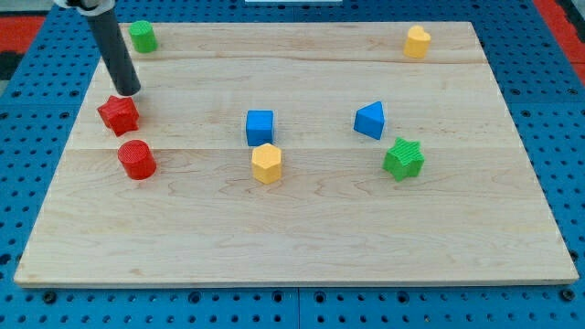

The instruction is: Push the red star towards the blue cube

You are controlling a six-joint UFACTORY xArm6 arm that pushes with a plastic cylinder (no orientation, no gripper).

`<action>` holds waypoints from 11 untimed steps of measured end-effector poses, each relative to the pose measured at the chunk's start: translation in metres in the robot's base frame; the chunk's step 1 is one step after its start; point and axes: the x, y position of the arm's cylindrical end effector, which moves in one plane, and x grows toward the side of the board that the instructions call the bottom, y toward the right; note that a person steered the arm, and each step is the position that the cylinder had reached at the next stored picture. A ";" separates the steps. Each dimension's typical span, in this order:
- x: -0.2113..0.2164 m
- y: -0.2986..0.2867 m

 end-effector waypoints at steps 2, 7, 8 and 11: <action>0.040 0.000; 0.082 0.007; 0.082 0.056; 0.142 0.106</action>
